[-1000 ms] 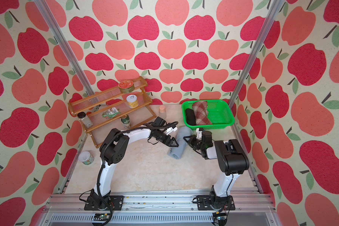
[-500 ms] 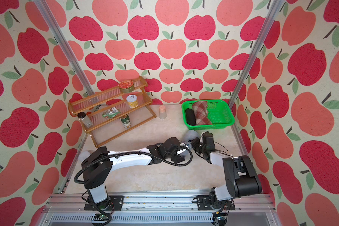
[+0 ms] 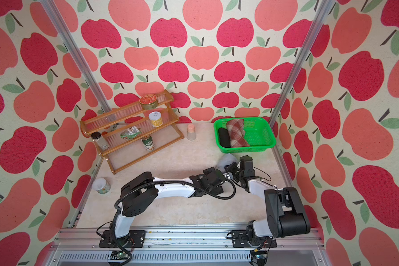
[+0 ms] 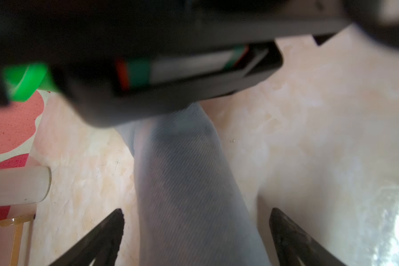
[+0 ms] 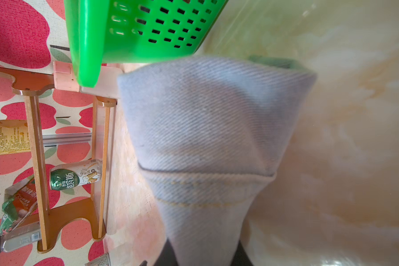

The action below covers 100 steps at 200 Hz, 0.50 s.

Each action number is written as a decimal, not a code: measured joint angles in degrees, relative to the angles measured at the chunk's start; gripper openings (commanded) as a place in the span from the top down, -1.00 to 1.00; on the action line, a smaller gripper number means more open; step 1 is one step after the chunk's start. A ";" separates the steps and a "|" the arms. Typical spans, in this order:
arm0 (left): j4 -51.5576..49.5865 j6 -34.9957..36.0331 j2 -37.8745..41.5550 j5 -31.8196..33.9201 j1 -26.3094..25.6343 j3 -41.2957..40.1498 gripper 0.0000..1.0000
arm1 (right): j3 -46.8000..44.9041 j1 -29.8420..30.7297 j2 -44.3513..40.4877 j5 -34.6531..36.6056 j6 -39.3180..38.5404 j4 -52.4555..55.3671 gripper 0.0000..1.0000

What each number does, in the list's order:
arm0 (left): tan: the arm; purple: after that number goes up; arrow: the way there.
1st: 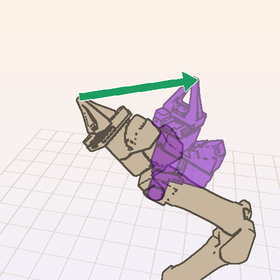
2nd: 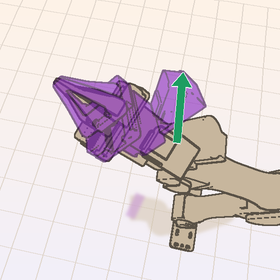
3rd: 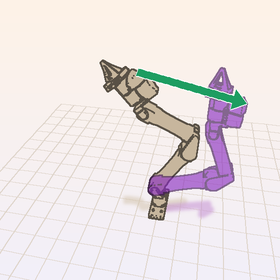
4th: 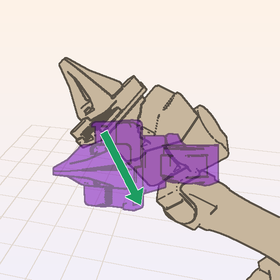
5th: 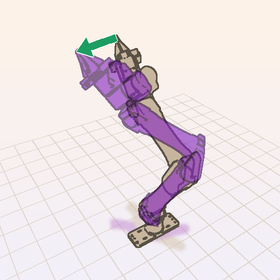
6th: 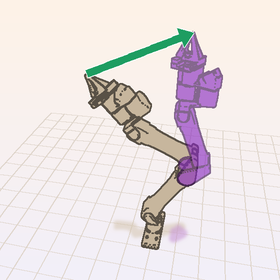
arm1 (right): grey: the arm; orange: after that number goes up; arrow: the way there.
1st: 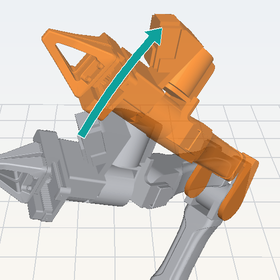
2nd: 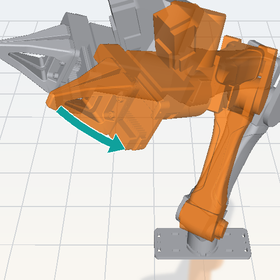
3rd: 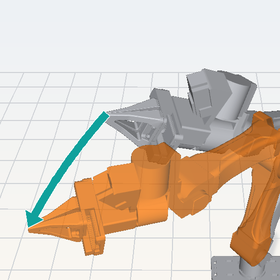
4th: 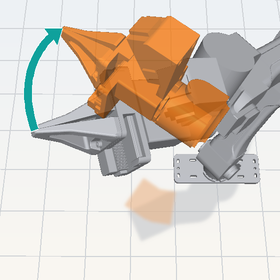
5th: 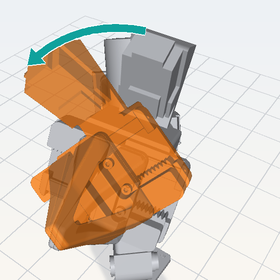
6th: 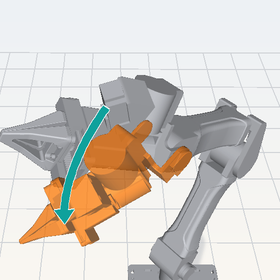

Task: Roll up the skirts
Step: Roll the skirt at the center of the board.

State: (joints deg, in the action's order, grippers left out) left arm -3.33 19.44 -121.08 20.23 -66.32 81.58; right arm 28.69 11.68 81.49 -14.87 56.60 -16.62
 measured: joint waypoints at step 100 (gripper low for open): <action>-3.23 -3.21 -3.10 -0.26 -0.39 5.05 0.73 | -0.55 -4.76 0.04 -3.37 -1.57 0.02 -0.19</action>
State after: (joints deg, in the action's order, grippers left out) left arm -6.57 16.23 -124.18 19.97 -66.72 86.63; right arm 28.14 6.92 81.54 -18.24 55.02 -16.60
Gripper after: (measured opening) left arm 0.217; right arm 0.385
